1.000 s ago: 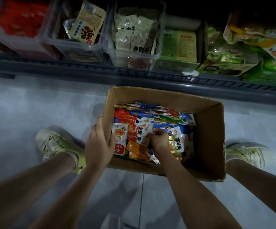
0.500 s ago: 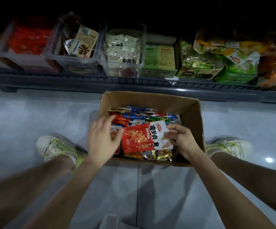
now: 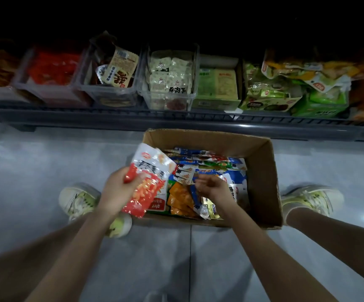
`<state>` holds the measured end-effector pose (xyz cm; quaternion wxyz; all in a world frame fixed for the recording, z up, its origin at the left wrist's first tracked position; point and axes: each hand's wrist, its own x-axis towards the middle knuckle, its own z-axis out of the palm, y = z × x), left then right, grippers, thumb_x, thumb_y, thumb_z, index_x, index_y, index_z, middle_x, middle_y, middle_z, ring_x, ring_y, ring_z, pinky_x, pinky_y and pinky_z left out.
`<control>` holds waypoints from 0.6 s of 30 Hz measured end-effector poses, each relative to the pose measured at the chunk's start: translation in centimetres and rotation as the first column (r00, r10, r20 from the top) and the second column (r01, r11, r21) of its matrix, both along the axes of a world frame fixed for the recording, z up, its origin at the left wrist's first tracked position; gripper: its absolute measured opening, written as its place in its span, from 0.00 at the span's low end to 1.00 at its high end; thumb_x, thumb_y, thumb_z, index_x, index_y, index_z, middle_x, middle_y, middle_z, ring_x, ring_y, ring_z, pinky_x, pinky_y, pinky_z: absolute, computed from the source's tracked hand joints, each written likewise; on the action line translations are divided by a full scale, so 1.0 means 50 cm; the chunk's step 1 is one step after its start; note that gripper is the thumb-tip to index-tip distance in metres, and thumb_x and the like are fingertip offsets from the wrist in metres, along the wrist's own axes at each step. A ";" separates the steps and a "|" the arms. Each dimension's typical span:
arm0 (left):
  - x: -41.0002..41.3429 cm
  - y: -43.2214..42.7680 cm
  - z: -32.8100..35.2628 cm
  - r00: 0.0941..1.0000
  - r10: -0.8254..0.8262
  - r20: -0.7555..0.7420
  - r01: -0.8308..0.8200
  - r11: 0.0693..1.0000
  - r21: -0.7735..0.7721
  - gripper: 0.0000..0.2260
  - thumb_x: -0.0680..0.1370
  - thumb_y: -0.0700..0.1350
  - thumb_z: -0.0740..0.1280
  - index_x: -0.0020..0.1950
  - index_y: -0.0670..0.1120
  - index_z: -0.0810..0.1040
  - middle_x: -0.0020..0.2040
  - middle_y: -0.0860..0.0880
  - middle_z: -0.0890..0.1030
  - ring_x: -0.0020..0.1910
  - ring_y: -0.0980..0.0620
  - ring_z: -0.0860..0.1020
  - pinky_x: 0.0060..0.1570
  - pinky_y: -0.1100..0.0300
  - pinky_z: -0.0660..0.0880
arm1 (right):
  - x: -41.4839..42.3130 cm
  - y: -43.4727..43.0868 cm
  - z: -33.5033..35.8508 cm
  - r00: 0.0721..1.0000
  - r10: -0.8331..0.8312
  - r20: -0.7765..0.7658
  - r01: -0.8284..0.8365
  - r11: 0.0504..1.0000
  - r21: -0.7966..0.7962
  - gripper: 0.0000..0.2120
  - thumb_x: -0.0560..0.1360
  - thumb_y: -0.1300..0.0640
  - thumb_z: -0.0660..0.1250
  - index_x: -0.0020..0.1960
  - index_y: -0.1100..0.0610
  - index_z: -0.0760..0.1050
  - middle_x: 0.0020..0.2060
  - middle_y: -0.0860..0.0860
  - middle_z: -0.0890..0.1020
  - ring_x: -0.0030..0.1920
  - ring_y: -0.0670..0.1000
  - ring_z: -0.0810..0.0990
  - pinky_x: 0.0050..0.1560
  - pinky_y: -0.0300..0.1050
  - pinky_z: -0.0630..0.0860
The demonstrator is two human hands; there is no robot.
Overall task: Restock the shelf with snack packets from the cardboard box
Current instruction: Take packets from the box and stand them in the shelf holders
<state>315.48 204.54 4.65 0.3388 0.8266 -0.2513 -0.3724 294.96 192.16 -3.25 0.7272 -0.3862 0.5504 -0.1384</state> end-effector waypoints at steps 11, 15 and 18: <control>0.045 -0.021 -0.046 0.953 0.302 -0.007 -0.301 0.949 -0.088 0.10 0.76 0.50 0.69 0.55 0.49 0.75 0.46 0.52 0.81 0.43 0.53 0.81 0.40 0.59 0.76 | 0.077 -0.022 -0.110 0.964 -0.195 -0.178 0.221 0.966 0.135 0.14 0.74 0.73 0.65 0.58 0.64 0.72 0.46 0.57 0.78 0.40 0.49 0.79 0.31 0.34 0.78; 0.043 -0.036 -0.054 0.955 0.295 0.025 -0.292 0.953 -0.077 0.11 0.76 0.51 0.68 0.56 0.50 0.76 0.44 0.58 0.80 0.42 0.60 0.79 0.35 0.65 0.71 | 0.103 -0.028 -0.138 0.944 -0.252 -0.213 0.295 0.933 0.207 0.12 0.75 0.70 0.65 0.57 0.60 0.72 0.45 0.59 0.81 0.42 0.55 0.82 0.46 0.56 0.82; 0.044 -0.043 -0.059 0.957 0.288 0.028 -0.286 0.956 -0.072 0.11 0.77 0.51 0.68 0.57 0.49 0.76 0.44 0.58 0.79 0.43 0.60 0.78 0.36 0.65 0.70 | 0.119 -0.038 -0.145 0.929 -0.286 -0.235 0.342 0.906 0.250 0.13 0.73 0.66 0.71 0.55 0.59 0.72 0.44 0.56 0.81 0.39 0.54 0.81 0.41 0.52 0.81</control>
